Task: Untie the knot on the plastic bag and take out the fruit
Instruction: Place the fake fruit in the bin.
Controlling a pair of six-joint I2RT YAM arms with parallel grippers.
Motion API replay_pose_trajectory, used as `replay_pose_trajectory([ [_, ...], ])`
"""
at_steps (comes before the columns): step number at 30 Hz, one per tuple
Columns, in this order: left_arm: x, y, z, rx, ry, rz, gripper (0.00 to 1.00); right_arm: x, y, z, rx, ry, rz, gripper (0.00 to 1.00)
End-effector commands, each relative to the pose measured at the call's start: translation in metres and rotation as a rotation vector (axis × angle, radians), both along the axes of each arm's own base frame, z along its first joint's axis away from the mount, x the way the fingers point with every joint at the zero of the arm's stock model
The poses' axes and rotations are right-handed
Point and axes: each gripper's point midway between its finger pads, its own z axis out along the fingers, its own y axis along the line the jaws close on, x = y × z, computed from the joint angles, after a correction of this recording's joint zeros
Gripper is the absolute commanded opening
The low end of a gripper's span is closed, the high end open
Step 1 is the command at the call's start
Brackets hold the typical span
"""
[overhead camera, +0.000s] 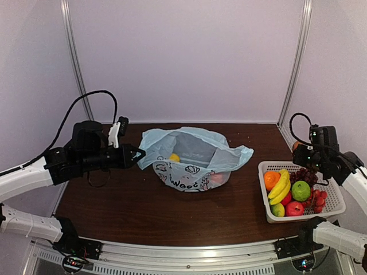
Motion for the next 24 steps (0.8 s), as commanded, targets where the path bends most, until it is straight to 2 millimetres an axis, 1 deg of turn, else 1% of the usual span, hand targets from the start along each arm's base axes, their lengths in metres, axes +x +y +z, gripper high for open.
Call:
replay_pose_trajectory([
  [1,0.0,0.011,0.004,-0.005,-0.029,0.027,0.0,0.011,-0.015,-0.014,0.15,-0.013,-0.064,0.44],
  [2,-0.001,0.012,0.005,-0.006,-0.03,0.028,0.0,0.01,-0.026,-0.022,0.172,0.001,-0.114,0.44],
  [3,-0.001,0.013,0.006,-0.008,-0.033,0.029,0.0,0.008,-0.031,-0.029,0.19,0.01,-0.147,0.44],
  [4,-0.002,0.014,0.008,-0.012,-0.036,0.03,0.0,0.006,-0.044,-0.031,0.214,-0.014,-0.201,0.44],
  [5,-0.003,0.015,0.008,-0.013,-0.037,0.031,0.0,0.003,-0.051,-0.037,0.239,-0.028,-0.233,0.44],
  [8,-0.005,0.02,0.011,-0.015,-0.046,0.034,0.0,-0.008,-0.071,-0.037,0.263,-0.079,-0.324,0.44],
  [13,-0.007,0.026,0.013,-0.017,-0.062,0.037,0.0,-0.029,-0.1,-0.03,0.196,-0.092,-0.47,0.43],
  [18,-0.007,0.022,0.014,-0.021,-0.072,0.015,0.0,-0.043,-0.114,-0.019,0.161,-0.111,-0.573,0.44],
  [21,-0.006,0.016,0.018,-0.027,-0.077,-0.013,0.0,-0.056,-0.117,-0.023,0.192,-0.101,-0.643,0.43],
  [24,-0.006,0.011,0.019,-0.026,-0.078,-0.035,0.0,-0.07,-0.116,-0.026,0.243,-0.138,-0.695,0.44],
])
